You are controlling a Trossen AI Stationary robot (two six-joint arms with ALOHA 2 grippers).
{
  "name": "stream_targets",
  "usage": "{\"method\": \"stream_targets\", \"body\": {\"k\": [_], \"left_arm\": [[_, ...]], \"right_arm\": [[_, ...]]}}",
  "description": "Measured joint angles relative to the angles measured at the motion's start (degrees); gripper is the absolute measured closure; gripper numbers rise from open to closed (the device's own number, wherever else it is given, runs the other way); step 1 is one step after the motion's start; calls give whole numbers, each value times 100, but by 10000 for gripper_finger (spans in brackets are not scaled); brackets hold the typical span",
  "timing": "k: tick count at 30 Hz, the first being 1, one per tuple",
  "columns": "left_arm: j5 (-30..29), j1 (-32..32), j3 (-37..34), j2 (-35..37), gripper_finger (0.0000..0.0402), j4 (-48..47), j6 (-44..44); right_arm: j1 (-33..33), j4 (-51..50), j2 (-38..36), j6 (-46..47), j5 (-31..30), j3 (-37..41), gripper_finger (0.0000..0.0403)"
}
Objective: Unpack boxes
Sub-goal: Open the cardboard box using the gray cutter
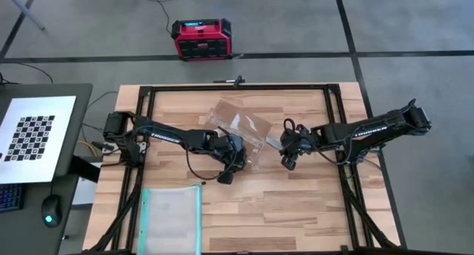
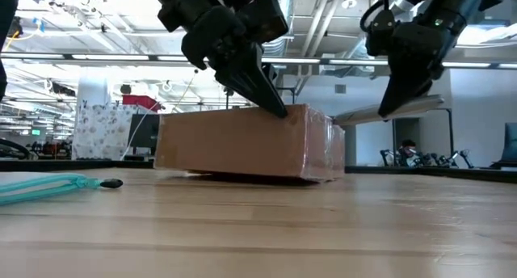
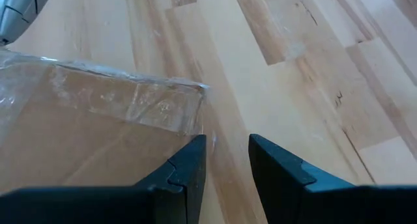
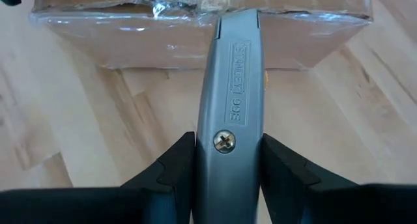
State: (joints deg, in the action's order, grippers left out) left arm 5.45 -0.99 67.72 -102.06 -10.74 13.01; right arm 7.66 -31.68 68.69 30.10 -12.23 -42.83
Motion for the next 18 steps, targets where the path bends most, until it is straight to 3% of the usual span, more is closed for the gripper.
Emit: {"method": "stream_targets", "body": {"k": [10,18], "left_arm": [[-366,-7,11,0,297,113,-50],[-233,15,15,-7,297,306,-38]], "right_arm": [[-87,-1397,-7,-153,-268,-382,279],[34,-1411,-7,-244,-370,-446,279]]}}
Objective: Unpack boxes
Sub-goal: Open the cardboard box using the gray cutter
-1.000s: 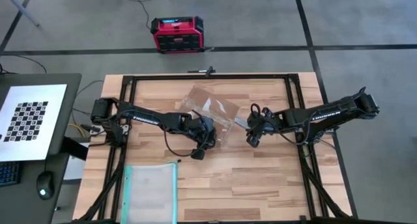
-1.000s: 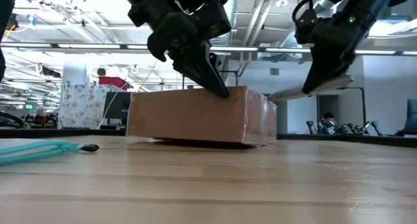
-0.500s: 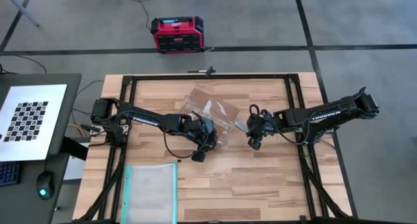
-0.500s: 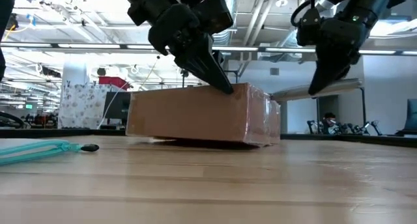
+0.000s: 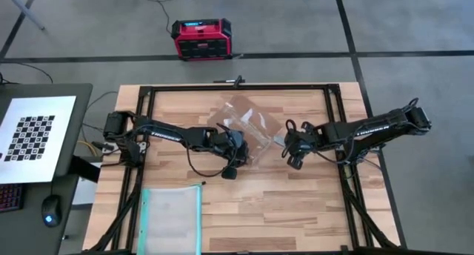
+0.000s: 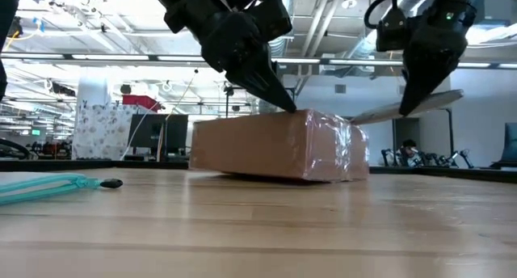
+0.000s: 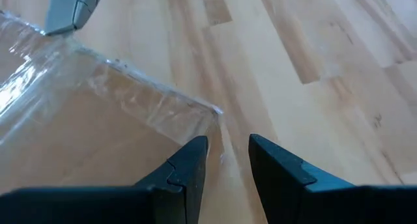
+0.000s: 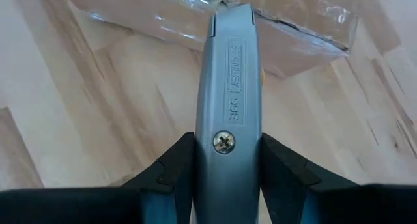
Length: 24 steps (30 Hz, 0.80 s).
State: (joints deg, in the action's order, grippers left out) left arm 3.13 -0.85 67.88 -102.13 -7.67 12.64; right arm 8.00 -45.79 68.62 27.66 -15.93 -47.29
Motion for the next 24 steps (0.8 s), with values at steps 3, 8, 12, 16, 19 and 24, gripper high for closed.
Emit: {"method": "stream_targets", "body": {"k": [3,8,12,16,19,24], "left_arm": [[36,-19,1,-9,297,126,18],[-19,5,12,-14,297,226,19],[-12,-1,11,-15,297,225,14],[-27,-3,9,129,297,-64,-24],[-35,-26,95,434,297,-627,-200],[-23,-204,225,767,297,-1564,-204]], "right_arm": [[140,286,2,-137,195,0,279],[204,635,7,-323,641,-10,279],[233,783,7,-365,692,2,279],[164,497,4,-291,653,-7,279],[104,395,3,-288,603,-2,279],[-72,384,2,-319,535,-2,279]]}}
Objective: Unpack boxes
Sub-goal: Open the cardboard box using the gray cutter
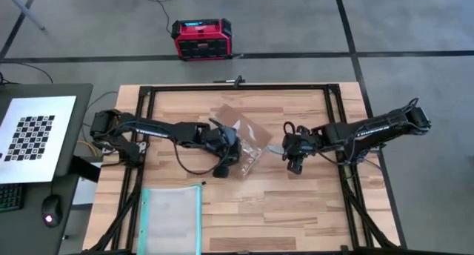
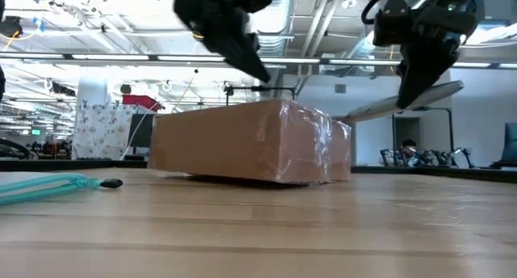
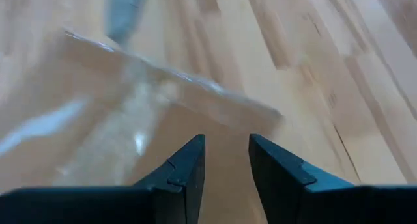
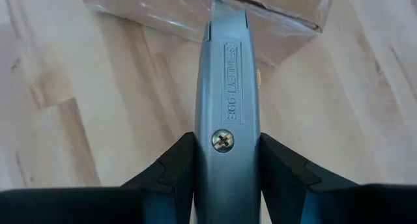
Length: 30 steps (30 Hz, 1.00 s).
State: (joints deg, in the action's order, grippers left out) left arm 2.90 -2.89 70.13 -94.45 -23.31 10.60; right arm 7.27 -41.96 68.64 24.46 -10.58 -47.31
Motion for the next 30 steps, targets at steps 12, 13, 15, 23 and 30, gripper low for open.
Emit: {"method": "stream_targets", "body": {"k": [12,13,15,23,30], "left_arm": [[-1341,-521,0,-687,297,236,357],[-1513,-532,0,-717,297,298,401],[-1719,-540,0,-765,297,424,480],[-1789,-418,-7,-780,297,981,533],[-1749,-294,-9,-780,297,1053,478]], "right_arm": [[-193,186,0,-246,-62,0,279],[-201,172,0,-252,-101,0,279],[-217,148,0,-306,-108,2,279],[-226,150,1,-424,-107,4,279],[-178,145,2,-511,-100,7,279]]}}
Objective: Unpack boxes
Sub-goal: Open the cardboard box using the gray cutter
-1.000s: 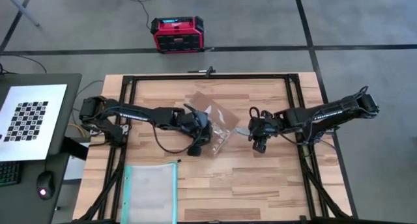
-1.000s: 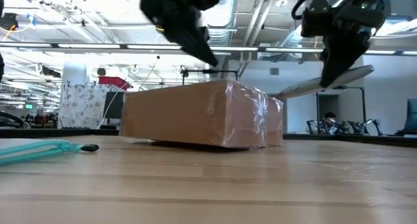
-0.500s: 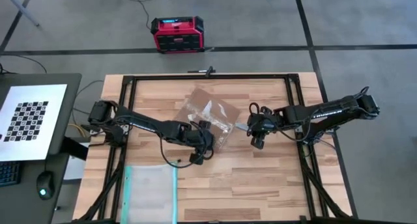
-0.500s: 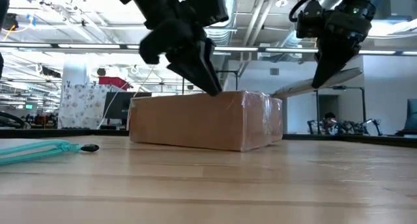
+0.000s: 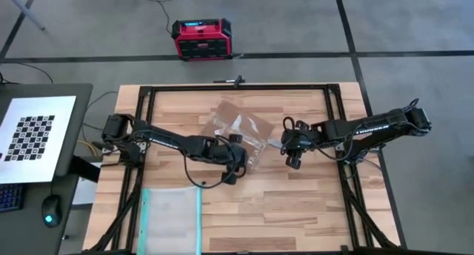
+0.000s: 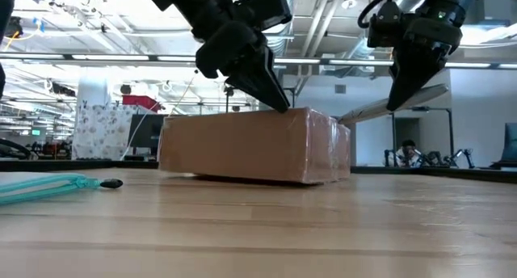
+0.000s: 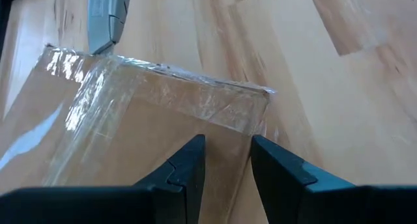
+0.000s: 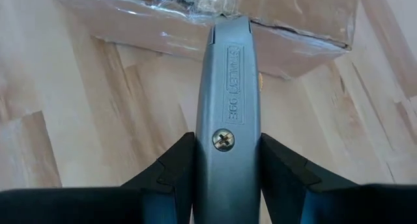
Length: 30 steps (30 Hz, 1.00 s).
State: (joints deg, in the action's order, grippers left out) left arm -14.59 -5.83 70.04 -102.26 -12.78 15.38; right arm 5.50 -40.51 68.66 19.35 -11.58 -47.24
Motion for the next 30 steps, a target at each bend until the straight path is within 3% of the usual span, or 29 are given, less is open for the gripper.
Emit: {"method": "stream_targets", "body": {"k": [6,11,14,22,30], "left_arm": [[176,66,-9,0,297,48,-155],[-213,207,15,-115,297,482,-164],[-28,161,9,-201,297,410,-222],[-23,108,122,-148,297,-52,-216],[-142,101,806,471,297,-1742,-596]], "right_arm": [[144,119,0,-192,139,7,279],[253,766,74,-559,1505,-2,279],[310,989,224,-502,1306,-20,279],[275,398,481,-312,927,-4,279],[229,127,-87,-53,722,-7,279]]}}
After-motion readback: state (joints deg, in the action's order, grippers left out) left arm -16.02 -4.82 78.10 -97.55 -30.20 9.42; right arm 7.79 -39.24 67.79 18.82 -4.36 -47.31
